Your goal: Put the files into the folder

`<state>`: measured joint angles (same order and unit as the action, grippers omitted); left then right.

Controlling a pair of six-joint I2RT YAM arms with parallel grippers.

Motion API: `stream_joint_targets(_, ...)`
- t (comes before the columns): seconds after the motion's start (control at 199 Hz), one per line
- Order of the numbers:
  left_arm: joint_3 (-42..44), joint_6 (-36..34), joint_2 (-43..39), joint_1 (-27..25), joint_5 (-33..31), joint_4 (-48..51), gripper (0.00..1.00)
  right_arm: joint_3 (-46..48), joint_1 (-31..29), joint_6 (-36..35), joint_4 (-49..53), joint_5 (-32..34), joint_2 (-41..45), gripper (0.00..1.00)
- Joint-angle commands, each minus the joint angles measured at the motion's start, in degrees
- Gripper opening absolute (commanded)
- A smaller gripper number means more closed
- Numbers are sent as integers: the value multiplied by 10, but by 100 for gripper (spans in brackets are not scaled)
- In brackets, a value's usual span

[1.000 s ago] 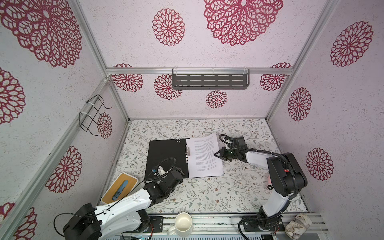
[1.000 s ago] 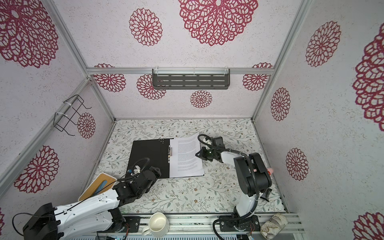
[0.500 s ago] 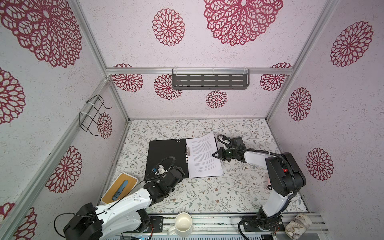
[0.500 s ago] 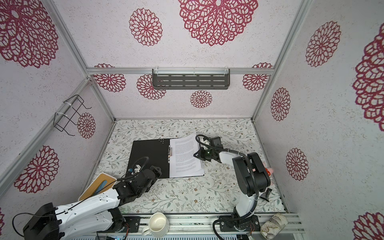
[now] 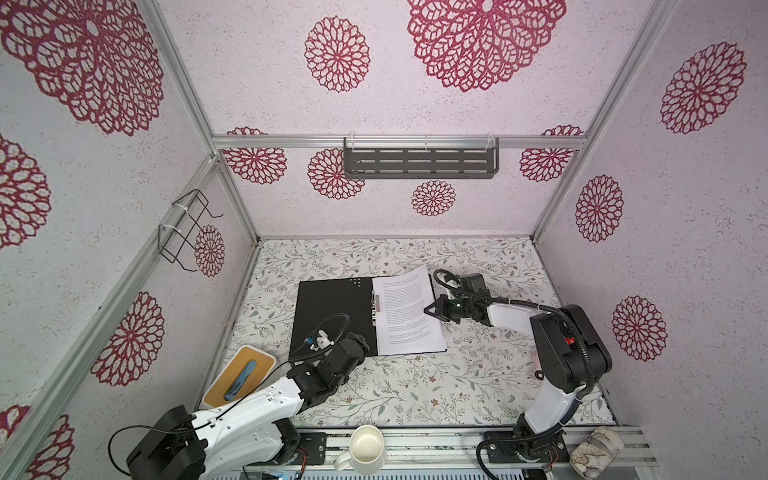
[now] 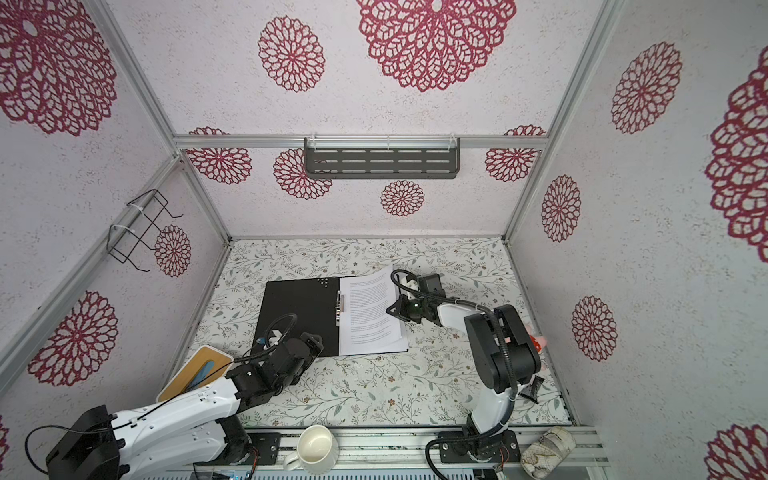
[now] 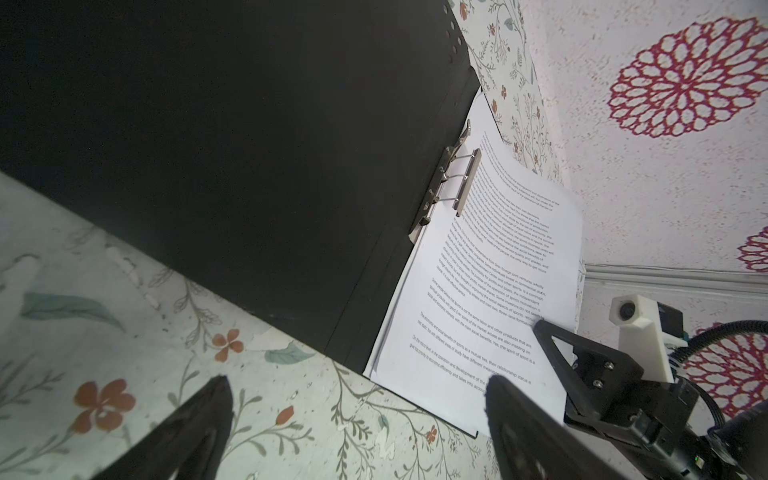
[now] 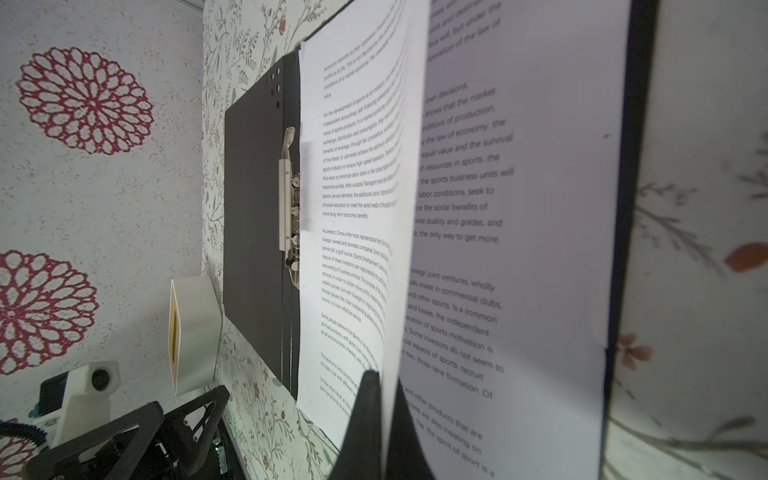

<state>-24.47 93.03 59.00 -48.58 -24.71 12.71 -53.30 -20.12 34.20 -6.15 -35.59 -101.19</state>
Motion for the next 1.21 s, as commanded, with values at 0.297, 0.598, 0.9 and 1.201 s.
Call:
stream_joint_targets(0.297,3,-5,1,6,-5,-6,98,-3,-3,5,12,26,20,30)
stream_joint_targets(0.598,-27,-25,3,7,-19,35,98,-10,-2,-10,75,91,56,72)
stream_joint_targets(0.9,-64,-67,37,30,-1,38,98,14,0,-27,117,140,84,80)
stream_joint_targets(1.201,-92,-155,56,101,55,22,98,71,-1,-7,104,159,114,80)
